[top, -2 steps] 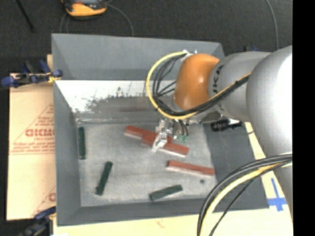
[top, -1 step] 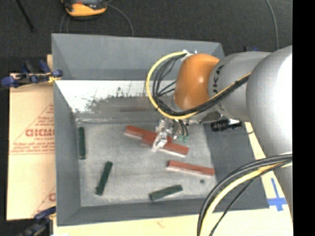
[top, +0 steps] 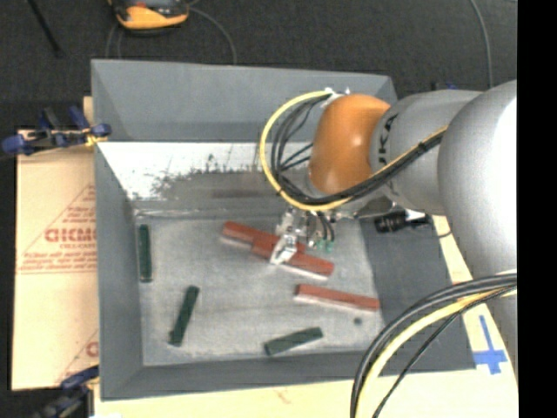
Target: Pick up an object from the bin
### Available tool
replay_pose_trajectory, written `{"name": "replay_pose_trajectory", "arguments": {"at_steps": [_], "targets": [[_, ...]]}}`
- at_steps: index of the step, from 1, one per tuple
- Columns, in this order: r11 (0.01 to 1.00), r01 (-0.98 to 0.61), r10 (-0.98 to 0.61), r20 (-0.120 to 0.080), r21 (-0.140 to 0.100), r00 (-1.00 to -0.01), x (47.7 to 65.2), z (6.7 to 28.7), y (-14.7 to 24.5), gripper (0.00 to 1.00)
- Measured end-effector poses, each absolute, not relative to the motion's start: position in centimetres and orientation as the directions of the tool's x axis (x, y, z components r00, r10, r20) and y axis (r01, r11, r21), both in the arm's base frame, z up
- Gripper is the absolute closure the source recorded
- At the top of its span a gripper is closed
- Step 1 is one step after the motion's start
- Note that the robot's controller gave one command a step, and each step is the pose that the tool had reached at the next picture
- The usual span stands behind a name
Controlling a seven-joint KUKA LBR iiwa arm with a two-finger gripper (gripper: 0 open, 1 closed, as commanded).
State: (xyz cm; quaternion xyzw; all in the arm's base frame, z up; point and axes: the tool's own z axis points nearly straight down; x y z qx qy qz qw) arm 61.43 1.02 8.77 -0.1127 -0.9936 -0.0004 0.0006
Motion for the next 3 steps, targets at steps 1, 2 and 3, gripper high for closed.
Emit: {"name": "replay_pose_trajectory", "arguments": {"at_steps": [1, 2, 3], "targets": [[0.975, 0.223, 0.223, 0.004, 0.000, -0.975, 61.4, 10.6, 1.0, 1.00], [0.975, 0.223, 0.223, -0.006, 0.002, -0.975, 61.7, 11.9, 1.0, 1.00], [0.975, 0.222, 0.222, -0.006, 0.002, -0.975, 61.6, 12.4, 1.0, 1.00]]}}
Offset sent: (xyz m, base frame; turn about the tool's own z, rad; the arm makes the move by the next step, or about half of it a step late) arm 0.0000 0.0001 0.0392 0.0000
